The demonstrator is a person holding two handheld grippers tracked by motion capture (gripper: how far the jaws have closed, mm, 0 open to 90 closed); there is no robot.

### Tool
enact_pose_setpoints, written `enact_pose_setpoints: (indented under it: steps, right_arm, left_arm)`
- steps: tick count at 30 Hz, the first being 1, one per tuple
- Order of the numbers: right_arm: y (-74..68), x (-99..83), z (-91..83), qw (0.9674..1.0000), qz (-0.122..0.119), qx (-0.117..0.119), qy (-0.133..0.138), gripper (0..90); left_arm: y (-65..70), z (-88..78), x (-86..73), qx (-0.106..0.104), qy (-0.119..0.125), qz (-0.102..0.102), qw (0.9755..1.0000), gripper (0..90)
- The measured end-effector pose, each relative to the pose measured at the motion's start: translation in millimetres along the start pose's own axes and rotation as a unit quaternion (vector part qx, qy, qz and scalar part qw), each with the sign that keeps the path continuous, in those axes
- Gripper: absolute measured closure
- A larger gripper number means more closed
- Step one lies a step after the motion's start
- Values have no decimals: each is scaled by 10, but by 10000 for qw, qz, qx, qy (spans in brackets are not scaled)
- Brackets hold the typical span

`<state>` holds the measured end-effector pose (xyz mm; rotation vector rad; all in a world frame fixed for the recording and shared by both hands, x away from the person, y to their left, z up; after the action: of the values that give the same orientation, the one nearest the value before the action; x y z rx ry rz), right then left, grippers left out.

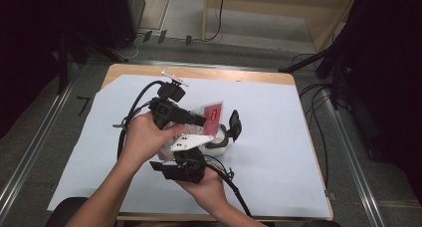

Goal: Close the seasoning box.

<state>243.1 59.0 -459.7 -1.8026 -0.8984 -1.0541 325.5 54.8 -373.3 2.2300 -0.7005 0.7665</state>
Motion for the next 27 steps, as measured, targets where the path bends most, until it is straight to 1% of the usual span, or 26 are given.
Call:
enact_pose_setpoints:
  steps: [4, 5, 6, 14, 27]
  right_arm:
    - [-1, -3, 0, 10000, 3, -12, -3, 635]
    - [-1, -4, 1, 10000, 3, -20, 1, 635]
    - [-1, -5, 1, 10000, 6, -24, -1, 635]
    - [0, -1, -4, 10000, 9, -24, -14, 636]
    - [4, 9, -9, 10000, 48, -4, -23, 637]
  left_arm:
    - [0, 3, -2, -7, -8, 17, 10000, 713]
    - [7, 6, -4, -8, 0, -9, 10000, 714]
    - [7, 8, -5, -13, -2, 11, 10000, 715]
    - [7, 14, 2, -20, 28, -37, 10000, 711]
    - [8, 14, 5, -18, 37, -57, 10000, 701]
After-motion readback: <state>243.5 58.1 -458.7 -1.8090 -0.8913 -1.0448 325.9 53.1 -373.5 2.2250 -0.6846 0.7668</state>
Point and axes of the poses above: each handheld gripper's, and its own axes: z roughly forward along the jaws, x roughly out of its top, y roughly to its right, the point moved 7 cm from there along z, roughly forward along the jaws, and after that the axes turned 10 degrees about y, right-handed, at the moved point
